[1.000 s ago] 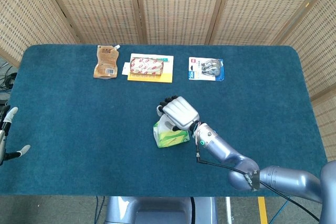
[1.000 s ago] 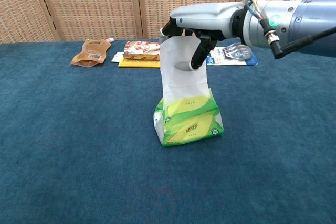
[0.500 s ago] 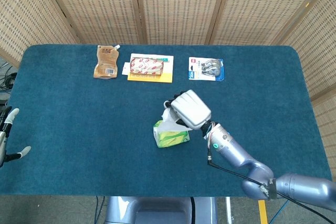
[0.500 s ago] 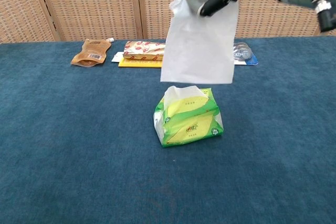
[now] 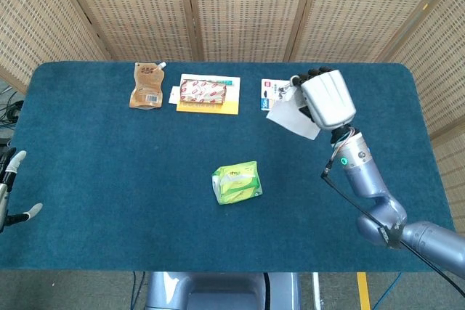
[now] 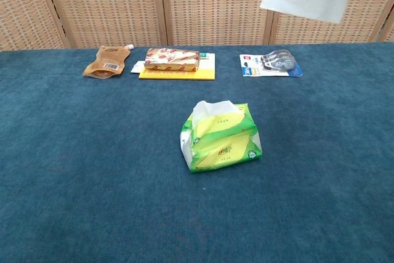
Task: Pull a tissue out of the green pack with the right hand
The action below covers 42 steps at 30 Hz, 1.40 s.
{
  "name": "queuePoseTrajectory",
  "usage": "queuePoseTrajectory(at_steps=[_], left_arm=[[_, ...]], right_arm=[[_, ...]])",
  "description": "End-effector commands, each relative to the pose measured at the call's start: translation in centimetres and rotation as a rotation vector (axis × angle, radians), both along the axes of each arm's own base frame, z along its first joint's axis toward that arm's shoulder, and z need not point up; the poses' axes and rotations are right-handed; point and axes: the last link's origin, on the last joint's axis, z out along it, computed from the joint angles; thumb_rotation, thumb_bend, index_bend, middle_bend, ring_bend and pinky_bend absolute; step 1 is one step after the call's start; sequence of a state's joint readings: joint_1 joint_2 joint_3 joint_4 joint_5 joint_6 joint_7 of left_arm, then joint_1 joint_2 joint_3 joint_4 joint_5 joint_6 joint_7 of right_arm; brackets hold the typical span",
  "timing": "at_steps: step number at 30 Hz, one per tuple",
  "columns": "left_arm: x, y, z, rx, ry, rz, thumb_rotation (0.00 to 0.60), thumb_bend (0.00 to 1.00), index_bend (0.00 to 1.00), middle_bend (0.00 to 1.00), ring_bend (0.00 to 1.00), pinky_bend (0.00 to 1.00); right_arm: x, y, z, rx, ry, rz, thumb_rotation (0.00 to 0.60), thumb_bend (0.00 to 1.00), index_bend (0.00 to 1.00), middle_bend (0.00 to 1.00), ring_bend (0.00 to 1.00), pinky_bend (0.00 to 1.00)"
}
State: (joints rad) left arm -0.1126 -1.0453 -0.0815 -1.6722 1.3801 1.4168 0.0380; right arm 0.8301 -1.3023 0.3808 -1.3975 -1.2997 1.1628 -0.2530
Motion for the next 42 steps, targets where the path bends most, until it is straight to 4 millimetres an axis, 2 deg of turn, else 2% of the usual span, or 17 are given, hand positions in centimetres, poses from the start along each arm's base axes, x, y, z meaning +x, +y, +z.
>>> queuePoseTrajectory(at_steps=[1, 3, 7, 15, 16, 17, 18, 19, 20, 21, 22, 24, 28, 32, 36, 38, 42], left_arm=[[0.0, 0.1, 0.0, 0.001, -0.001, 0.005, 0.6, 0.0, 0.0, 0.0, 0.0, 0.0], [-0.1, 0.2, -0.1, 0.0, 0.001, 0.011, 0.6, 0.0, 0.0, 0.0, 0.0, 0.0], [-0.1, 0.4, -0.3, -0.005, 0.008, 0.02, 0.6, 0.0, 0.0, 0.0, 0.0, 0.0], [-0.4, 0.3, -0.5, -0.013, 0.018, 0.028, 0.6, 0.0, 0.0, 0.0, 0.0, 0.0], [-0.4, 0.3, -0.5, -0.013, 0.016, 0.027, 0.6, 0.0, 0.0, 0.0, 0.0, 0.0], [-0.5, 0.3, -0.4, -0.011, 0.015, 0.026, 0.6, 0.0, 0.0, 0.0, 0.0, 0.0], [-0.5, 0.2, -0.4, -0.009, 0.014, 0.025, 0.6, 0.0, 0.0, 0.0, 0.0, 0.0], [-0.5, 0.2, -0.3, -0.006, 0.012, 0.023, 0.6, 0.0, 0.0, 0.0, 0.0, 0.0], [-0.5, 0.2, -0.3, -0.005, 0.011, 0.022, 0.6, 0.0, 0.0, 0.0, 0.0, 0.0], [-0.5, 0.2, -0.3, -0.005, 0.01, 0.02, 0.6, 0.0, 0.0, 0.0, 0.0, 0.0], [-0.4, 0.2, -0.3, -0.006, 0.01, 0.018, 0.6, 0.0, 0.0, 0.0, 0.0, 0.0], [-0.3, 0.1, -0.4, -0.01, 0.01, 0.016, 0.6, 0.0, 0.0, 0.0, 0.0, 0.0], [-0.1, -0.1, -0.4, -0.012, 0.01, 0.008, 0.6, 0.0, 0.0, 0.0, 0.0, 0.0], [0.1, -0.3, -0.3, -0.009, 0.002, 0.0, 0.6, 0.0, 0.0, 0.0, 0.0, 0.0], [0.3, -0.5, -0.2, -0.006, 0.0, -0.01, 0.6, 0.0, 0.0, 0.0, 0.0, 0.0], [0.4, -0.6, -0.2, -0.004, 0.001, -0.017, 0.6, 0.0, 0.0, 0.0, 0.0, 0.0], [0.4, -0.6, -0.3, -0.002, 0.005, -0.028, 0.6, 0.0, 0.0, 0.0, 0.0, 0.0]], right_arm=[[-5.9, -1.7, -4.1, 0.021, 0.083, -0.131, 0.6, 0.78, 0.67, 0.68, 0.62, 0.6], [-7.8, -1.2, -6.2, 0.065, 0.154, -0.137, 0.6, 0.79, 0.67, 0.68, 0.62, 0.6], [-10.4, 0.3, -9.2, 0.139, 0.207, -0.13, 0.6, 0.8, 0.67, 0.68, 0.62, 0.6], [-12.9, 3.8, -12.1, 0.249, 0.234, -0.104, 0.6, 0.78, 0.67, 0.67, 0.65, 0.6], [-13.0, 4.3, -12.3, 0.265, 0.223, -0.104, 0.6, 0.67, 0.61, 0.61, 0.61, 0.59], [-13.1, 4.8, -12.4, 0.28, 0.207, -0.103, 0.6, 0.53, 0.51, 0.51, 0.52, 0.55], [-13.2, 5.3, -12.5, 0.296, 0.197, -0.102, 0.6, 0.29, 0.31, 0.31, 0.33, 0.44], [-13.4, 6.0, -12.6, 0.327, 0.192, -0.101, 0.6, 0.09, 0.13, 0.13, 0.14, 0.3], [-13.6, 6.4, -12.6, 0.356, 0.195, -0.108, 0.6, 0.02, 0.04, 0.04, 0.05, 0.21], [-13.7, 6.8, -12.5, 0.378, 0.194, -0.118, 0.6, 0.0, 0.0, 0.0, 0.0, 0.11], [-13.5, 7.1, -12.3, 0.39, 0.169, -0.125, 0.6, 0.0, 0.0, 0.0, 0.0, 0.06], [-12.8, 7.8, -11.4, 0.413, 0.112, -0.123, 0.6, 0.0, 0.0, 0.0, 0.0, 0.01], [-12.0, 9.6, -8.5, 0.426, 0.09, -0.123, 0.6, 0.0, 0.0, 0.0, 0.0, 0.0], [-12.0, 11.5, -5.0, 0.353, 0.062, -0.109, 0.6, 0.0, 0.0, 0.0, 0.0, 0.0], [-13.5, 13.3, -2.1, 0.276, 0.028, -0.125, 0.6, 0.0, 0.0, 0.0, 0.0, 0.0], [-15.3, 14.9, -0.5, 0.224, 0.015, -0.161, 0.6, 0.0, 0.0, 0.0, 0.0, 0.0], [-17.5, 17.0, 0.2, 0.202, -0.017, -0.222, 0.6, 0.0, 0.0, 0.0, 0.0, 0.0]])
